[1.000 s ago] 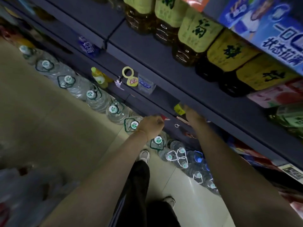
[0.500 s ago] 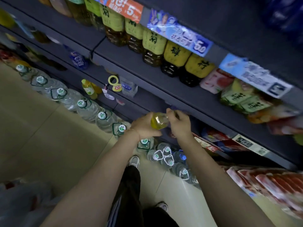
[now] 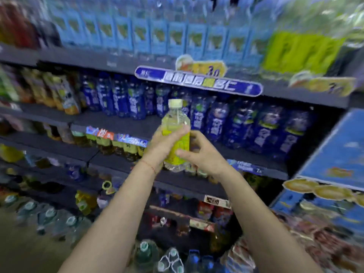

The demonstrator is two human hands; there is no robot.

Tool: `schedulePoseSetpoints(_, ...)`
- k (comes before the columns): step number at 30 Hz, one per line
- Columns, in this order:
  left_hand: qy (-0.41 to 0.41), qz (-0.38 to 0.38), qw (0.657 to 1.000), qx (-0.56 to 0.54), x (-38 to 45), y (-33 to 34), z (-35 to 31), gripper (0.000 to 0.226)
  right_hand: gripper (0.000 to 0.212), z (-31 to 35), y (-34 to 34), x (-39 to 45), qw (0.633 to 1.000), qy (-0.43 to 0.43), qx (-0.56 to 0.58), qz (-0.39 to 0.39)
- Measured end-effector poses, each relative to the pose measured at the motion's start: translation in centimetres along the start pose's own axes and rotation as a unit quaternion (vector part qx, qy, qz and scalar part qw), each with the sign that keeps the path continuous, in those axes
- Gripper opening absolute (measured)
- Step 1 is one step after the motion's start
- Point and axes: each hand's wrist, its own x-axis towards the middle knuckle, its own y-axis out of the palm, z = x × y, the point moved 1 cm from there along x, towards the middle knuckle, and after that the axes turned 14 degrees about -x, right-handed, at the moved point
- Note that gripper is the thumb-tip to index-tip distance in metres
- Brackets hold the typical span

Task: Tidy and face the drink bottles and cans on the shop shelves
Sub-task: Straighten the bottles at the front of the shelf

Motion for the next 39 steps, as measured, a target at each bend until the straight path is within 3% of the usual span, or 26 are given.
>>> schedulePoseSetpoints(2, 0.062, 0.054, 0.996, 0.022, -0.4, 3.8, -3.0, 0.036, 0.056, 2.6, -3.3, -1.3, 0.996, -0.033, -0.056, -0.054)
schedulePoseSetpoints(5, 0.125, 0.113, 0.984, 0.055, -1.0, 8.9, -5.8, 0.064, 0.053, 5.6, -7.3, -2.2, 0.98, -0.066, -0.076, -0.174)
schedulePoseSetpoints(12, 0.22, 0.228, 0.938, 0.14, 1.3, 16.8, -8.5, 0.078, 0.047, 7.9, -17.1, -2.3, 0.91, -0.104, -0.126, -0.382)
schedulePoseSetpoints(17, 0.173, 0.225, 0.945, 0.161, 4.7, 20.6, -6.5, 0.067, 0.061, 8.0, -24.2, -2.5, 0.873, -0.079, -0.162, -0.454)
schedulePoseSetpoints(19, 0.195, 0.206, 0.935, 0.213, 5.8, 22.3, -5.0, 0.058, 0.064, 7.5, -26.7, -2.8, 0.864, -0.069, -0.18, -0.465)
schedulePoseSetpoints(24, 0.282, 0.123, 0.886, 0.348, 7.9, 27.0, -1.0, 0.062, 0.062, 4.8, -32.6, -3.5, 0.868, -0.036, -0.205, -0.451)
schedulePoseSetpoints(28, 0.301, -0.004, 0.863, 0.405, 8.6, 29.7, 1.9, 0.062, 0.066, 2.2, -36.5, -2.7, 0.893, -0.006, -0.209, -0.399)
schedulePoseSetpoints(30, 0.327, -0.047, 0.836, 0.438, 8.9, 30.1, 2.9, 0.063, 0.066, 1.1, -37.8, -2.0, 0.907, -0.006, -0.221, -0.357)
schedulePoseSetpoints(34, 0.343, -0.082, 0.798, 0.489, 9.4, 30.2, 3.9, 0.068, 0.062, -0.7, -38.6, 0.0, 0.932, 0.003, -0.228, -0.281)
schedulePoseSetpoints(39, 0.332, -0.105, 0.785, 0.512, 8.9, 30.6, 4.1, 0.067, 0.064, -2.4, -38.6, 1.2, 0.926, -0.006, -0.211, -0.312)
